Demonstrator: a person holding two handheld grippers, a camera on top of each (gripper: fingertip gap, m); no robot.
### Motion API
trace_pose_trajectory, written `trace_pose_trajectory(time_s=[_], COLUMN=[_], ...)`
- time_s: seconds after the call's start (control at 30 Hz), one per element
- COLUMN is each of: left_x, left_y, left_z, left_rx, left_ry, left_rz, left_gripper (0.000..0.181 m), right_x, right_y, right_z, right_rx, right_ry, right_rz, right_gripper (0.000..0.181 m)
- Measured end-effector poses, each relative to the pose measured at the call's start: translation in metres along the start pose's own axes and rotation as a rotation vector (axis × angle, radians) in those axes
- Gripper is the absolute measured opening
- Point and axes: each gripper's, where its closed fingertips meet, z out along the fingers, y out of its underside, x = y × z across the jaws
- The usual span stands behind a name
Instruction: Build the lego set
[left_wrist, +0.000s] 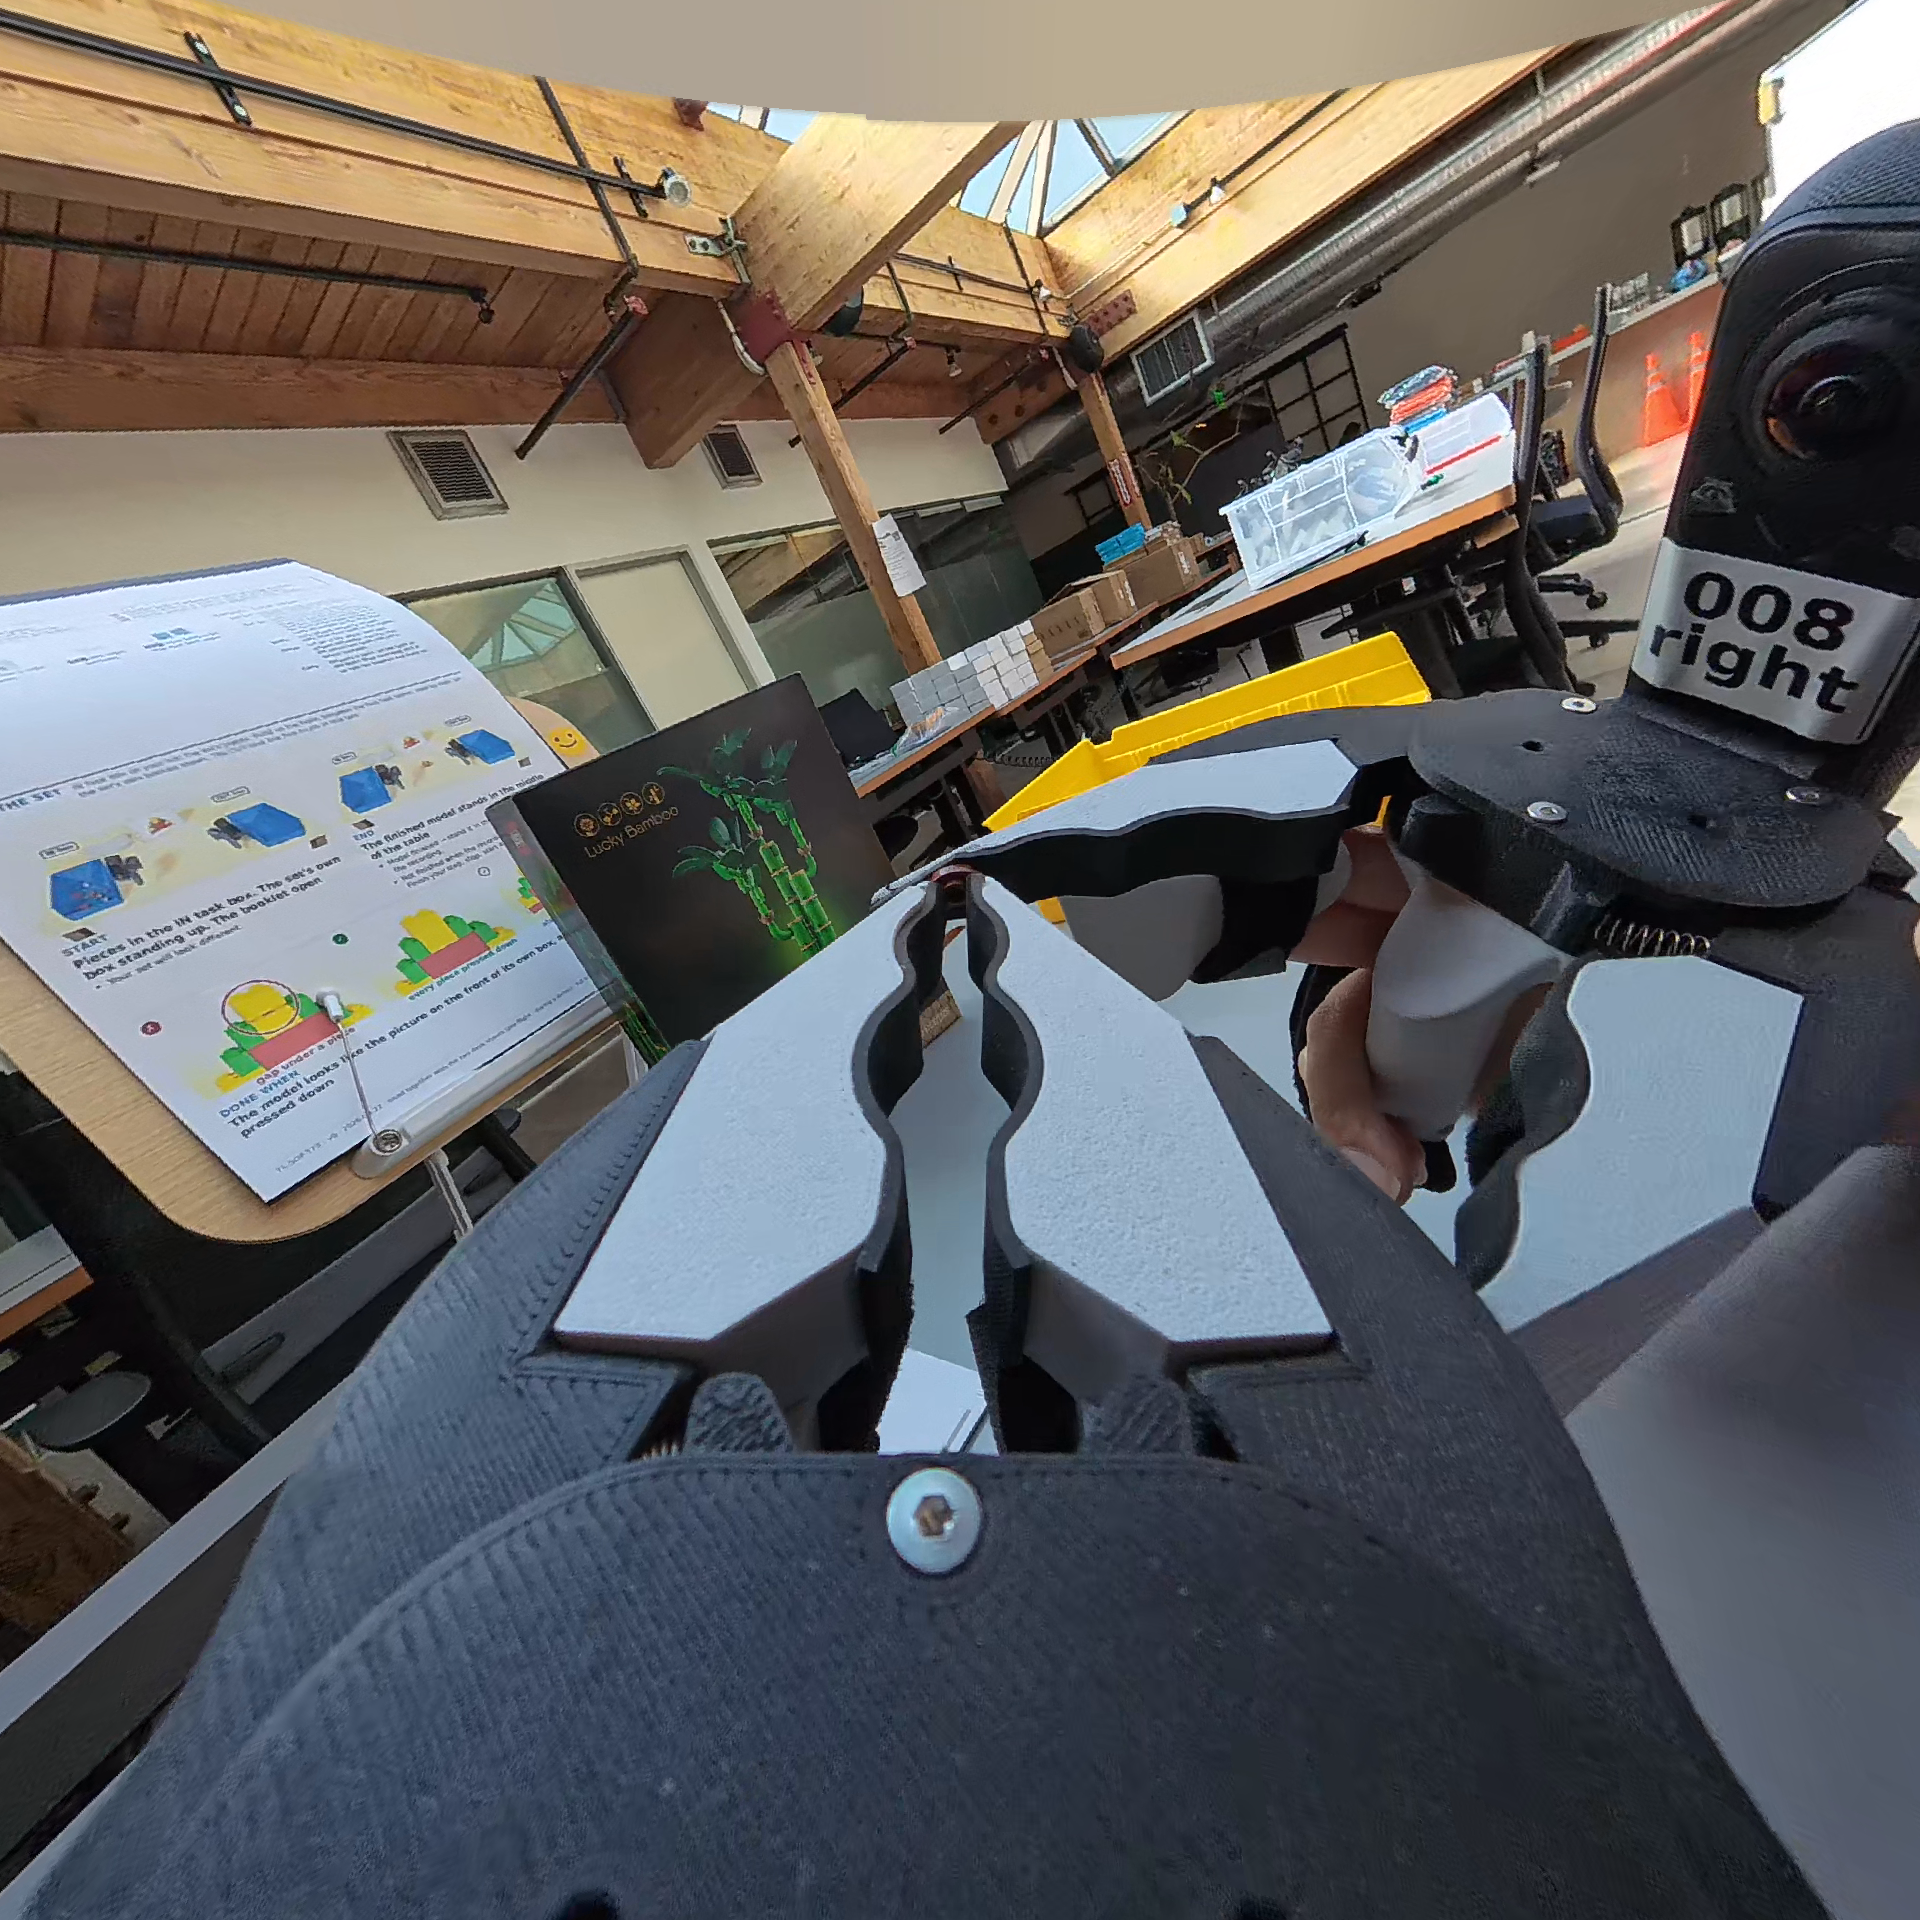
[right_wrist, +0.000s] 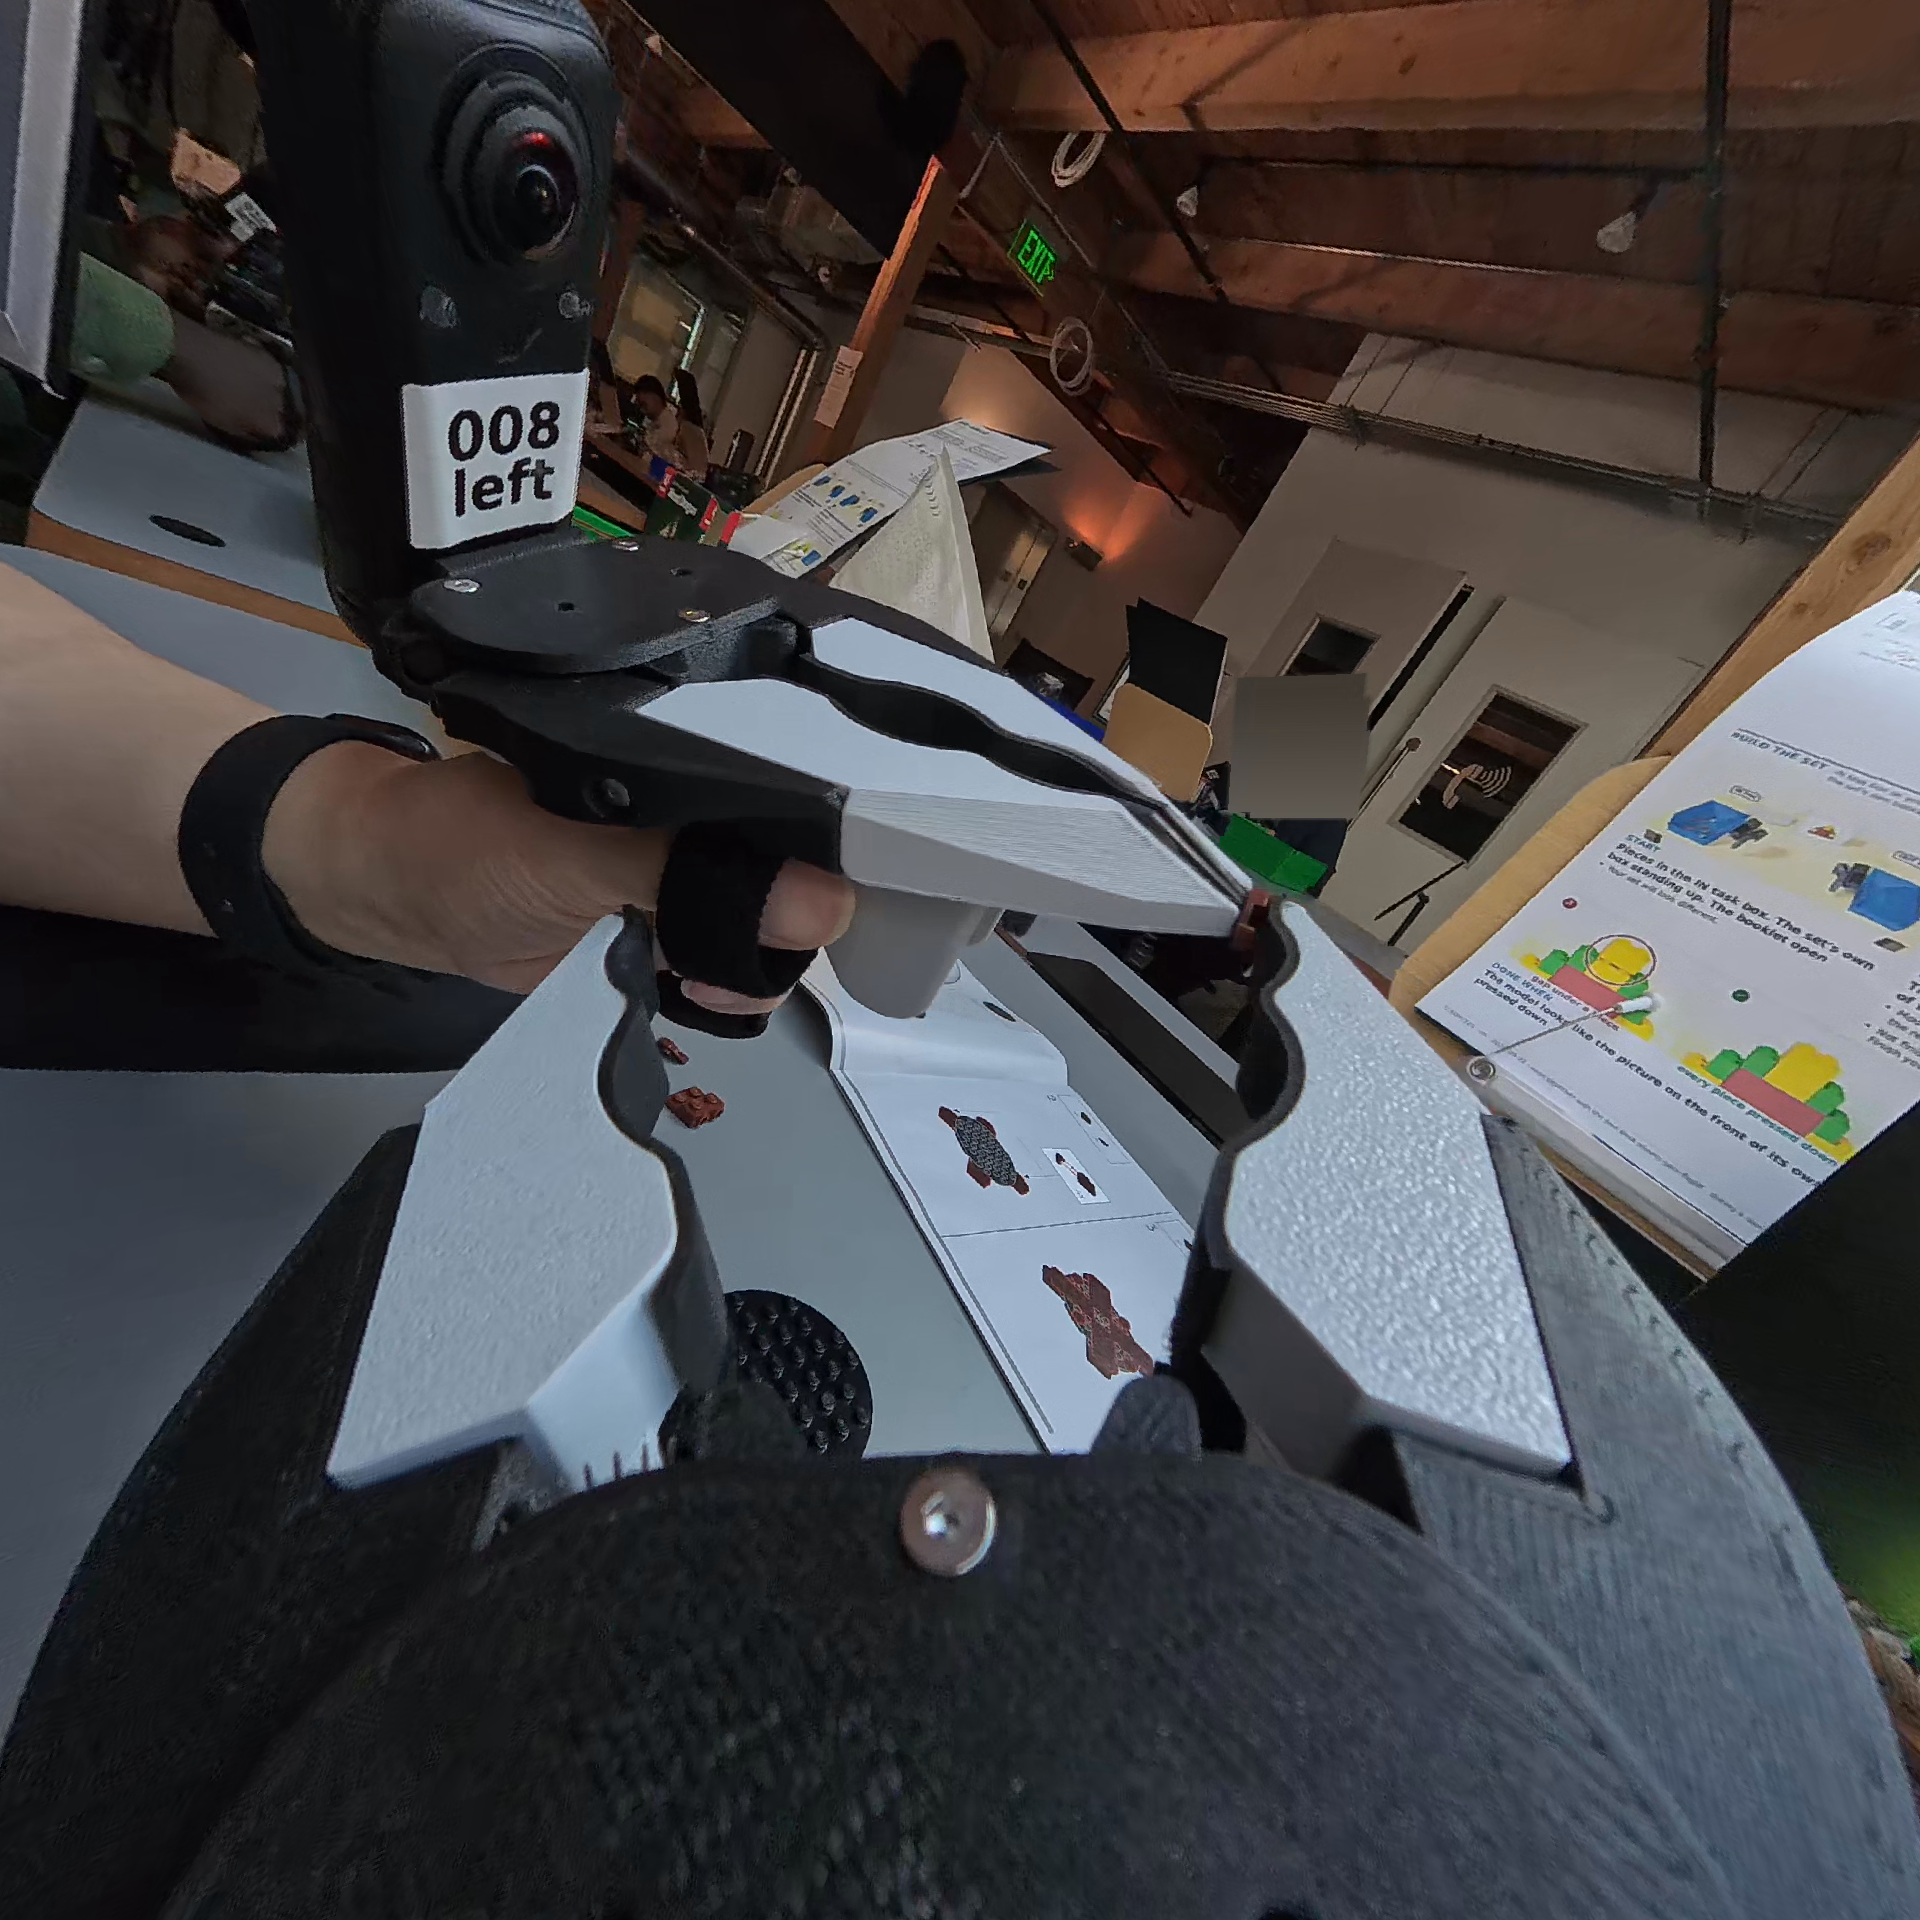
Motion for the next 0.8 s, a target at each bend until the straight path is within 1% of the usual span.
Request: trace_pose_trajectory(time_s=[0.07, 0.1, 0.17, 0.23, 0.3, 0.33, 0.37, 0.4, 0.43, 0.47, 0.53, 0.6, 0.67, 0.8], left_x=[-0.002, -0.004, -0.01, -0.019, -0.025, -0.027, -0.028, -0.029, -0.028, -0.027, -0.024, -0.023, -0.019, -0.014], left_y=[-0.002, -0.003, -0.002, -0.001, 0.001, 0.001, 0.002, 0.003, 0.004, 0.005, 0.007, 0.01, 0.014, 0.023], left_z=[-0.002, -0.003, -0.007, -0.01, -0.015, -0.017, -0.019, -0.02, -0.021, -0.022, -0.023, -0.024, -0.025, -0.026], left_rx=[0.016, 0.018, 0.017, 0.023, 0.032, 0.04, 0.043, 0.046, 0.049, 0.051, 0.055, 0.054, 0.044, 0.02], left_ry=[0.004, 0.008, 0.015, 0.019, 0.044, 0.058, 0.071, 0.087, 0.109, 0.13, 0.17, 0.194, 0.227, 0.277], left_rz=[0.001, -0.001, -0.018, -0.049, -0.079, -0.083, -0.081, -0.079, -0.081, -0.089, -0.118, -0.138, -0.147, -0.148], left_gripper=[0.001, 0.001, 0.001, 0.001, 0.001, 0.001, 0.001, 0.001, 0.002, 0.001, 0.002, 0.002, 0.002, 0.002], right_x=[0.008, 0.013, 0.032, 0.031, 0.022, 0.013, -0.002, -0.014, -0.023, -0.027, -0.031, -0.029, -0.036, -0.04], right_y=[0.0, 0.001, 0.01, 0.026, 0.06, 0.08, 0.098, 0.111, 0.12, 0.127, 0.136, 0.149, 0.156, 0.158], right_z=[-0.006, -0.01, -0.022, -0.039, -0.057, -0.067, -0.078, -0.086, -0.089, -0.089, -0.086, -0.081, -0.082, -0.076], right_rx=[0.005, 0.0, -0.053, -0.144, -0.318, -0.42, -0.51, -0.572, -0.608, -0.631, -0.684, -0.736, -0.786, -0.786], right_ry=[-0.002, -0.013, 0.0, -0.142, -0.293, -0.367, -0.461, -0.534, -0.574, -0.591, -0.63, -0.626, -0.67, -0.678], right_rz=[0.013, 0.016, 0.025, 0.068, 0.184, 0.253, 0.305, 0.339, 0.349, 0.343, 0.317, 0.264, 0.26, 0.286], right_gripper=[0.112, 0.108, 0.106, 0.089, 0.085, 0.083, 0.073, 0.064, 0.061, 0.06, 0.05, 0.047, 0.045, 0.03])
